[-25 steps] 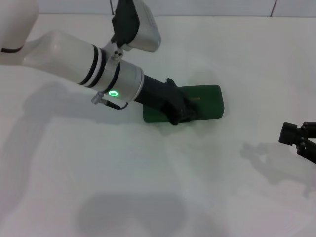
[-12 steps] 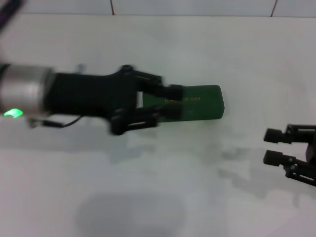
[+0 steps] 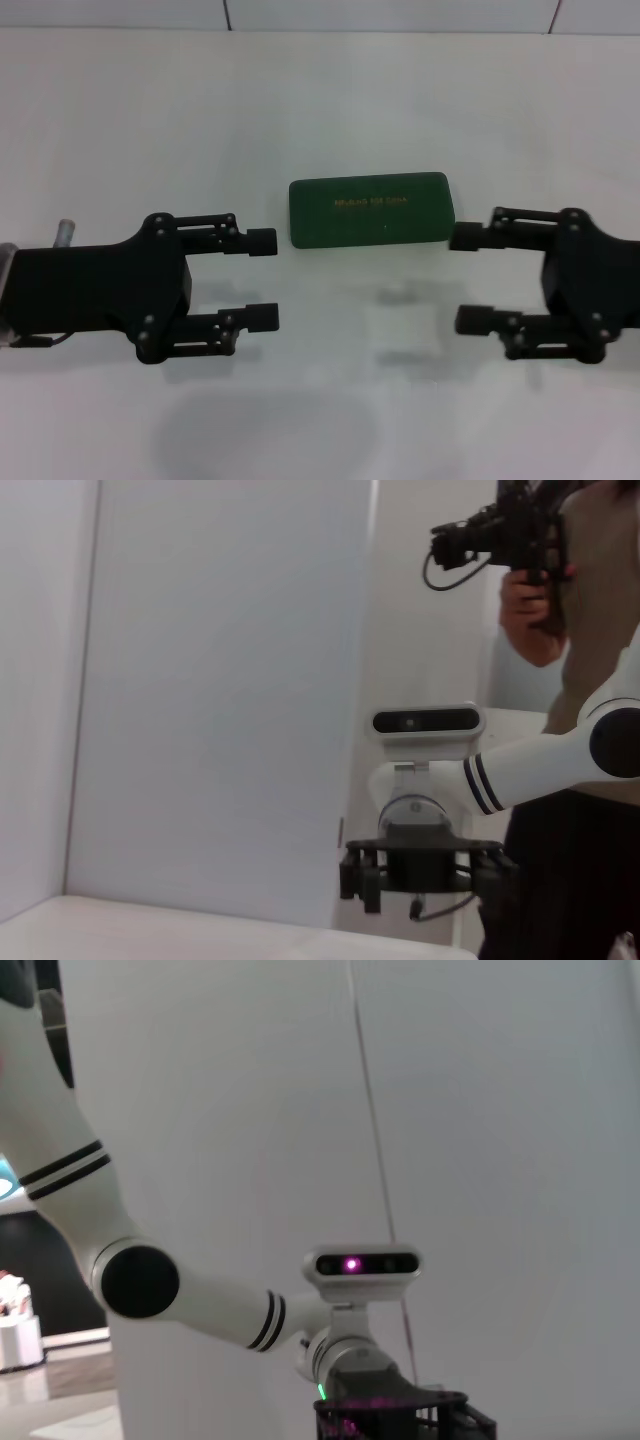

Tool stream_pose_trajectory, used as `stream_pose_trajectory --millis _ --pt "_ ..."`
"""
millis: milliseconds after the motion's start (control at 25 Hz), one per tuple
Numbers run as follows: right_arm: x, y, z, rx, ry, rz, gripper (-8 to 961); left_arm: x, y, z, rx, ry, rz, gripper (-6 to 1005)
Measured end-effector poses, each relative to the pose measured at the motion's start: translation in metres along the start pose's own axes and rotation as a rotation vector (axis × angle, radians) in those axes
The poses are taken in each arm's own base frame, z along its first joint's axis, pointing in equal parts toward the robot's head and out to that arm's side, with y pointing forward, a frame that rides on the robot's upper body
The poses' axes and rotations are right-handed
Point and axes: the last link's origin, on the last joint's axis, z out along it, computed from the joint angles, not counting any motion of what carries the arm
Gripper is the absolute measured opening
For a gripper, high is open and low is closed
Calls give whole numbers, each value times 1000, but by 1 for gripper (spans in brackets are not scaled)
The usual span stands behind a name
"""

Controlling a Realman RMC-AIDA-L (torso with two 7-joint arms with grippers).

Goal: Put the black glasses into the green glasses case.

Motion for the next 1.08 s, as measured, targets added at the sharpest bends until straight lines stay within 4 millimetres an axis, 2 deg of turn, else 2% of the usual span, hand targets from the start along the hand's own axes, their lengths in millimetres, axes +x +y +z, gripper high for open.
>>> stream_pose_trajectory --millis 160,400,1080 --pt "1 -1 12 -37 19 0 597 -1 1 -2 6 2 6 637" --pt "5 0 19 -53 32 4 782 -1 0 -1 -1 -1 9 665" --pt "9 0 18 -27 11 18 781 -6 2 4 -28 -3 -29 665"
